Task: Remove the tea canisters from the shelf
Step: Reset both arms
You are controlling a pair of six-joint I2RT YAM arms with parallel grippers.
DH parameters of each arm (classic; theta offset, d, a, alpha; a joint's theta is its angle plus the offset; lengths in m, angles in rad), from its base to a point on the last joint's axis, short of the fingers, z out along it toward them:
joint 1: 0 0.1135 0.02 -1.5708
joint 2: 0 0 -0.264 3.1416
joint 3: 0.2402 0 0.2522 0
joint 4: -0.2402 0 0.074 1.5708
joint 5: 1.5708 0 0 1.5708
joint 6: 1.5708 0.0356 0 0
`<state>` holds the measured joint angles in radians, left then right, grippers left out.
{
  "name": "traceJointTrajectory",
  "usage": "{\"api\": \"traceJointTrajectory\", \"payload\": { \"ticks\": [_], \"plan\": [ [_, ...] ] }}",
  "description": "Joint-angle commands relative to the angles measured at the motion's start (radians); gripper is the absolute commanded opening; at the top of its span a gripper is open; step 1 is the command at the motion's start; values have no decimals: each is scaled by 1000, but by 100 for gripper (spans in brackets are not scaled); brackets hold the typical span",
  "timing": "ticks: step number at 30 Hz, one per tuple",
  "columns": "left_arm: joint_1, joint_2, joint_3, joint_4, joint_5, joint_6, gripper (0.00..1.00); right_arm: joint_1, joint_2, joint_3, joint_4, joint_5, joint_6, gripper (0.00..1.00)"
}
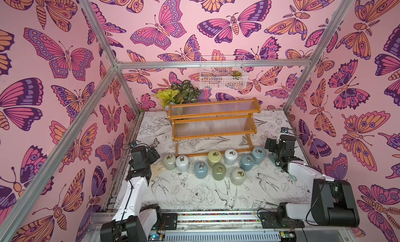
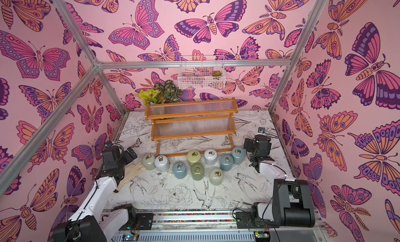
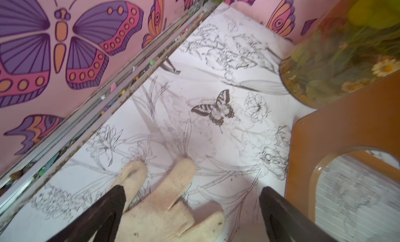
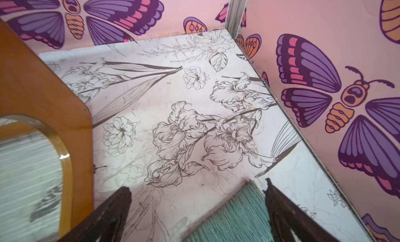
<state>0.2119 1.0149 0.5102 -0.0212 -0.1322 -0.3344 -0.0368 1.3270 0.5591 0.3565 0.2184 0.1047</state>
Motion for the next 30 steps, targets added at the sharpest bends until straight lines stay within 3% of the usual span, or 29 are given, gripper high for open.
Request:
{"api": "traceJointTrajectory", "payload": {
  "ticks": [1, 10, 13, 20, 30],
  "plan": [
    [7, 42, -32, 171, 39, 62, 100, -1, -10, -79, 170, -43, 37, 99],
    [0, 212, -157, 609, 132, 112, 100, -1, 131, -267, 611, -110, 18, 99],
    [-27, 291, -171, 749, 132, 146, 100, 0, 193, -268, 696, -202, -28, 99],
    [-167, 439, -149, 853, 33, 260, 100, 3, 176, -232, 601, -220, -40, 99],
    [-198, 501, -141, 894, 9, 288, 100, 7, 173, -224, 577, -149, -15, 99]
  ]
}}
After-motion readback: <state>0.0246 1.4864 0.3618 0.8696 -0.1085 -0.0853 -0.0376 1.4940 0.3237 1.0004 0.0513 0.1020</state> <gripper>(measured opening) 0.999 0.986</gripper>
